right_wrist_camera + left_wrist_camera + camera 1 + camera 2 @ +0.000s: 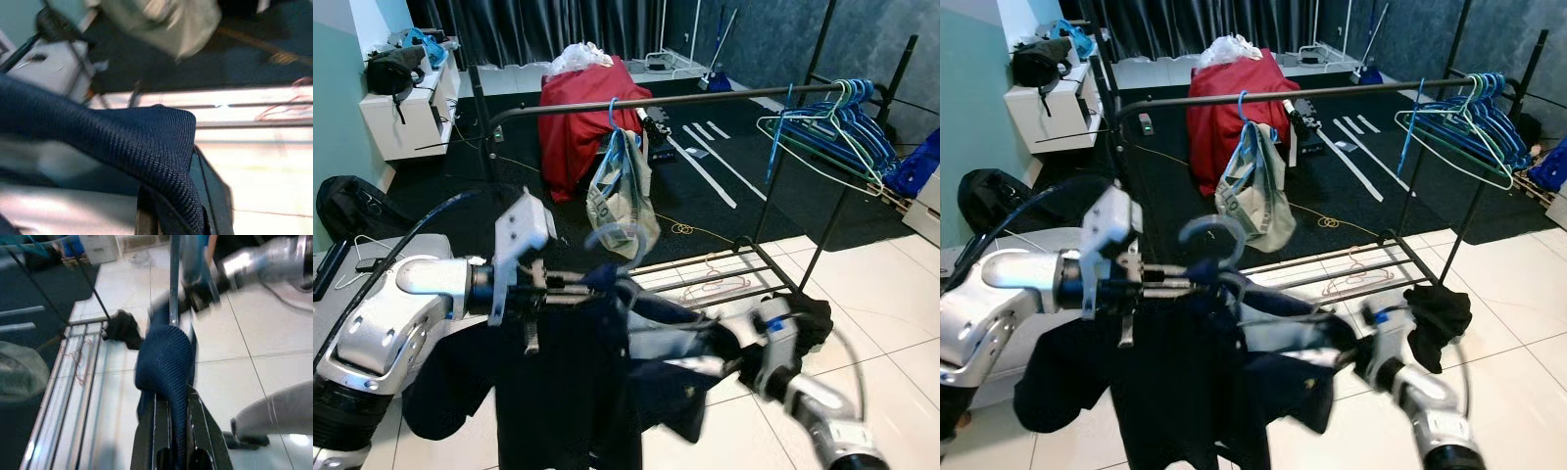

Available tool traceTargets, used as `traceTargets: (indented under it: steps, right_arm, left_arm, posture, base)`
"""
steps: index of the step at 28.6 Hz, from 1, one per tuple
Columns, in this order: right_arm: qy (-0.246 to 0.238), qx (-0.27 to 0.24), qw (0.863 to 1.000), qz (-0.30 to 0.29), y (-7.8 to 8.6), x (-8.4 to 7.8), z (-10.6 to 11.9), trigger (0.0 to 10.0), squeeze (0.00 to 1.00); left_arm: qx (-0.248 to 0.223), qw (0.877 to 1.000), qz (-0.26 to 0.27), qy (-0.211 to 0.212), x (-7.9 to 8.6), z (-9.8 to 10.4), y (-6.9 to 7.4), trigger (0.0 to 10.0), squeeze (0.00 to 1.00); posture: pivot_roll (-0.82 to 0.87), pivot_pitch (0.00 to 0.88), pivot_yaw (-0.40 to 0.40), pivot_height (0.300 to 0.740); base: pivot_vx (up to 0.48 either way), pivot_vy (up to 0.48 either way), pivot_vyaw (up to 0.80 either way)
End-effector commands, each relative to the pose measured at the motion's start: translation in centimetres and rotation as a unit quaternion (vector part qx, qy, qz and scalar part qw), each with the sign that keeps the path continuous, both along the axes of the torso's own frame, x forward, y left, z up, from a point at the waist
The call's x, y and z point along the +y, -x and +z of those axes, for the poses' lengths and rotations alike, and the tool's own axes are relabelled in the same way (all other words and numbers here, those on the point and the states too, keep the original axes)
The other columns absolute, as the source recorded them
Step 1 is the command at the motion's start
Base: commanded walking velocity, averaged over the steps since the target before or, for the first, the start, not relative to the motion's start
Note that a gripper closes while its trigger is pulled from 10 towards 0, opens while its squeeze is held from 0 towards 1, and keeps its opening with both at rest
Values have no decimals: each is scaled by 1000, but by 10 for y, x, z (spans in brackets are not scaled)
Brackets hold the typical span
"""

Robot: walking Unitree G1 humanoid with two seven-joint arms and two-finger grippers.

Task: Hang hanger

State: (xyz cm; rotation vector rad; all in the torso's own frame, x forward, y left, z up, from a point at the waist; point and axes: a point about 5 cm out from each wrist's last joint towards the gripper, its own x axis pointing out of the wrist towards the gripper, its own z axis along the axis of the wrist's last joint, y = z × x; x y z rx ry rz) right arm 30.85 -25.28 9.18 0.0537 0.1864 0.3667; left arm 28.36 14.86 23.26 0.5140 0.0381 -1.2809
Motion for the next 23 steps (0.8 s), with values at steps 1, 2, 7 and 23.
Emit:
traceTargets:
  steps: [1, 2, 7, 23]
  right_arm:
    - [-2, -37, 999, -19, -4, -13, 24, 0, 0]
    - [-2, -37, 999, -19, -4, -13, 24, 0, 0]
    - [1, -53, 999, 1, -7, -9, 39, 0, 0]
    - [35, -14, 984, 176, 6, 83, 18, 0, 0]
  left_arm:
    - [7, 999, 5, -53, 7, -12, 1, 0, 0]
    - [7, 999, 5, -53, 7, -12, 1, 0, 0]
    - [1, 997, 29, -67, 8, -18, -3, 0, 0]
    - [-11, 986, 158, 54, -18, -16, -23, 0, 0]
  posture:
    - [-99, 76, 24, 740]
    - [-99, 76, 24, 740]
    - [-99, 76, 23, 740]
    - [-92, 75, 24, 740]
  base:
    - [0, 0, 0]
    - [0, 0, 0]
    - [0, 0, 0]
    - [0, 0, 0]
